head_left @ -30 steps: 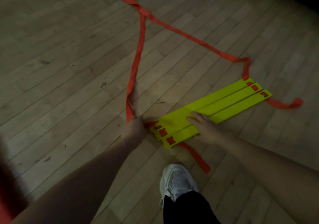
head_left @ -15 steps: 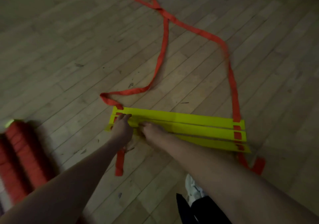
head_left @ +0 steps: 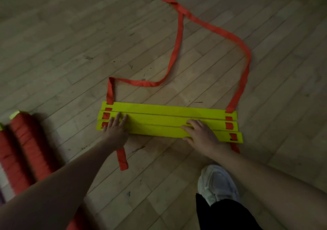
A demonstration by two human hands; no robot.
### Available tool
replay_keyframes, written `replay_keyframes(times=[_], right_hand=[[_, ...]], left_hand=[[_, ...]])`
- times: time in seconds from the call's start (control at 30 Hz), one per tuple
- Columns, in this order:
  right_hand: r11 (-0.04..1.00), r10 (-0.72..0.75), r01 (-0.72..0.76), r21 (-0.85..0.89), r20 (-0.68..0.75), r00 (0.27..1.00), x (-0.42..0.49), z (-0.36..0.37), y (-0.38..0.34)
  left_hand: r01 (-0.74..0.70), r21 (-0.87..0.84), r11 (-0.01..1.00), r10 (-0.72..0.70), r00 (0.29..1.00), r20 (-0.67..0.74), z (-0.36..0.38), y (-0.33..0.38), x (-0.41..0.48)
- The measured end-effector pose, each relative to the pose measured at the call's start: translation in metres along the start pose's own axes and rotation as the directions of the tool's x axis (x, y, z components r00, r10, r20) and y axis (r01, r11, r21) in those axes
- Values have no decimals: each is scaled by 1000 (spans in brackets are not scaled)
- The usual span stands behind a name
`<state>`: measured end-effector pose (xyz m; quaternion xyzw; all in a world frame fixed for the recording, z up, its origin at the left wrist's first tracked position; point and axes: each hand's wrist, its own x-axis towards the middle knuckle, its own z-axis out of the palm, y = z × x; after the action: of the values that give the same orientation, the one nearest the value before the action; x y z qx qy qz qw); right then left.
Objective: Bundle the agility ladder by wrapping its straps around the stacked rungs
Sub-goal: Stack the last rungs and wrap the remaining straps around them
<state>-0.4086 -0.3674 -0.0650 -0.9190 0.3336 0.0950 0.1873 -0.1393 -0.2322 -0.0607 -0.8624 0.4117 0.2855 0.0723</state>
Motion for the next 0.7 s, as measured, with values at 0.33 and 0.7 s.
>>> replay_keyframes(times=[0.33,0.7], right_hand=[[982,-56,65,-176,56,997,21,-8,-39],[998,60,-59,-5,39,997,41,-19,-45]], left_hand=[[-125,-636,761,-81,955,-285,17,92,-34],[257,-905,-339,-152,935,322,5,113,-27]])
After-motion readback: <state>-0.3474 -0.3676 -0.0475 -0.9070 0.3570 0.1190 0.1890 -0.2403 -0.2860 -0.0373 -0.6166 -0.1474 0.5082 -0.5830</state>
